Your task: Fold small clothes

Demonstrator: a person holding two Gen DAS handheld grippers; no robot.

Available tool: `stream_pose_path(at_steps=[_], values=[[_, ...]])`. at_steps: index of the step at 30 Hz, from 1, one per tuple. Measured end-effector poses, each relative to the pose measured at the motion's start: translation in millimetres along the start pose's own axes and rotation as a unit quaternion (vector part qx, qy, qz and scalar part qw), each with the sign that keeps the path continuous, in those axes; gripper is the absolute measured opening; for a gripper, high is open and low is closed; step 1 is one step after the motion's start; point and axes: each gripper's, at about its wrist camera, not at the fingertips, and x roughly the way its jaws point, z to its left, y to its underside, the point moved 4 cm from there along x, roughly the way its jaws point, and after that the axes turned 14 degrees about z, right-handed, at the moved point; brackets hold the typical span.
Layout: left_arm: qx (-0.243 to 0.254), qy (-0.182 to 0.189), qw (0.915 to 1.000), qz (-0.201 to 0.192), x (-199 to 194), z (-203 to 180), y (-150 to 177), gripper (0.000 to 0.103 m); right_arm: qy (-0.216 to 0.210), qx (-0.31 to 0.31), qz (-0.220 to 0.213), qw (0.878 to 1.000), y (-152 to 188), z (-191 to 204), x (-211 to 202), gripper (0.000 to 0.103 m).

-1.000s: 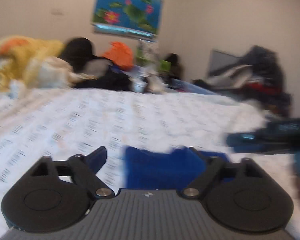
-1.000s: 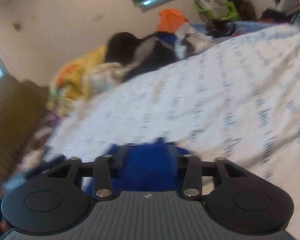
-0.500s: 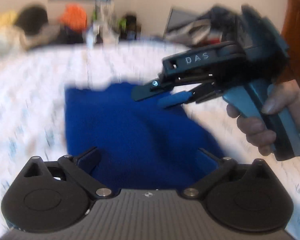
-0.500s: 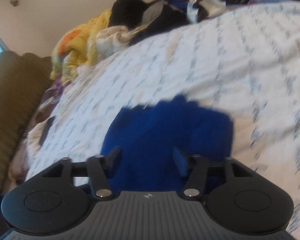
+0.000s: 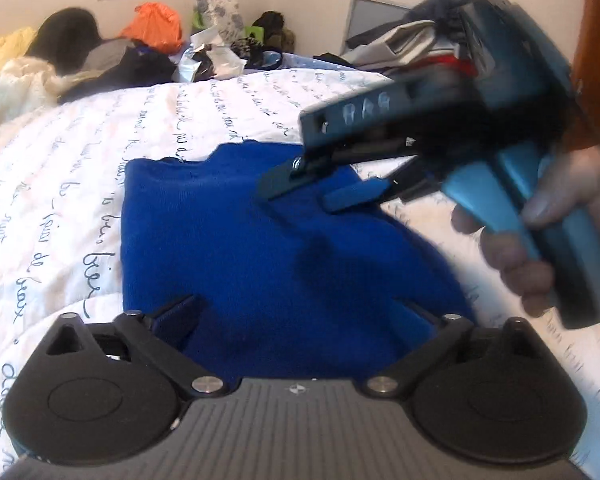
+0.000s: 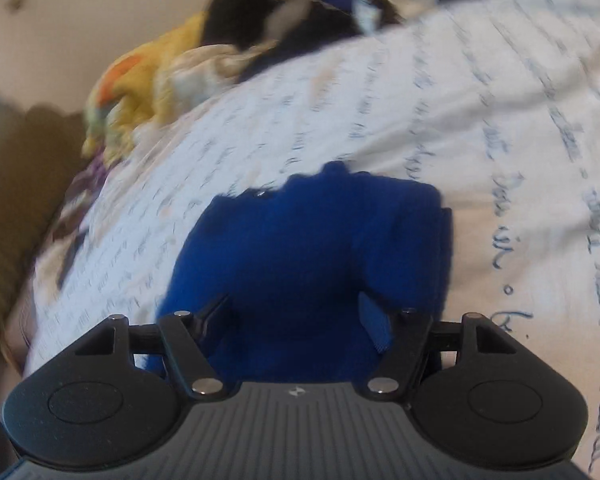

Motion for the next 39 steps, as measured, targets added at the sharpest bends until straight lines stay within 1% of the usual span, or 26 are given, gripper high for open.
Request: stream_pose_path(at_steps=[1,3,4,5,6,7,9,10,11,14,16,17,18,20,21,22,25,26,29,31,32,34,35,37,38,39], values=[[-0.008,0.010,0.9999,-0.006,-9,3,2,0.092,0.006,0.015,0.006,1.000,-1,2,-7,0.069],[-0.021,0.026,0.9991,-0.026,-27,10,12,0.096,0.009,-0.018,-0.017,1.000,11,17,-30,0.071],[-0.028,0.026,0.9988,-0.031,-32,13,18,0.097,-0.016,-0.032,-0.020,0.999,21,23,-37,0.071],[-0.035,0.028,0.9985,-0.030,-33,16,23,0.097,-0.042,-0.035,-0.009,0.998,29,26,-37,0.072],[-0.044,0.030,0.9983,-0.022,-31,19,27,0.097,-0.051,-0.035,0.011,0.998,36,25,-29,0.072],[-0.057,0.022,0.9981,-0.011,-26,22,30,0.095,-0.029,-0.039,0.031,0.998,41,20,-14,0.071],[-0.083,0.007,0.9965,0.009,-24,30,33,0.092,0.001,-0.071,-0.009,0.997,44,10,-10,0.071],[-0.097,0.011,0.9952,0.008,-30,36,38,0.093,0.017,-0.043,-0.008,0.999,42,6,-15,0.071],[-0.112,0.014,0.9936,0.005,-36,43,42,0.096,0.008,-0.017,-0.009,1.000,42,4,-24,0.071],[-0.174,0.037,0.9841,0.013,-52,69,61,0.096,-0.009,-0.014,-0.036,0.999,58,3,-58,0.073],[-0.218,0.069,0.9731,0.027,-51,82,68,0.096,0.004,0.007,-0.023,1.000,69,-9,-62,0.074],[-0.224,0.070,0.9718,0.019,-52,83,67,0.096,0.009,0.016,-0.013,1.000,73,-15,-58,0.075],[-0.225,0.071,0.9714,0.023,-50,81,64,0.096,0.014,0.015,-0.001,1.000,77,-18,-51,0.075],[-0.214,0.077,0.9732,0.031,-45,72,56,0.096,0.031,-0.005,0.019,0.999,83,-17,-34,0.064],[-0.205,0.080,0.9748,0.035,-41,67,52,0.096,0.044,-0.029,0.009,0.999,85,-12,-32,0.040],[-0.195,0.075,0.9771,0.039,-39,62,51,0.096,0.064,-0.046,0.016,0.997,86,-8,-28,0.023],[-0.179,0.065,0.9810,0.039,-38,58,54,0.099,0.078,-0.067,0.006,0.995,81,-9,-39,0.020],[-0.173,0.063,0.9824,0.033,-38,58,56,0.100,0.096,-0.066,0.002,0.993,81,-17,-40,0.020],[-0.158,0.047,0.9856,0.036,-41,55,62,0.099,0.032,-0.014,0.007,0.999,85,-36,-44,0.022],[-0.137,0.037,0.9891,0.038,-45,49,65,0.099,0.016,0.012,0.014,1.000,91,-36,-53,0.038],[-0.118,0.026,0.9920,0.036,-46,46,68,0.098,0.008,0.015,0.011,1.000,95,-34,-59,0.043],[-0.076,-0.006,0.9965,0.035,-47,37,73,0.096,-0.011,0.008,-0.005,1.000,103,-25,-72,0.059],[-0.068,-0.015,0.9968,0.039,-44,35,75,0.094,-0.022,0.000,-0.007,1.000,107,-20,-75,0.060],[-0.067,-0.019,0.9967,0.042,-38,31,73,0.095,-0.019,-0.019,0.010,1.000,110,-11,-67,0.059],[-0.069,-0.017,0.9966,0.042,-36,30,71,0.094,0.007,-0.033,0.022,0.999,110,-8,-58,0.058],[-0.072,-0.013,0.9964,0.042,-34,30,68,0.093,0.035,-0.062,0.024,0.997,113,-4,-49,0.041]])
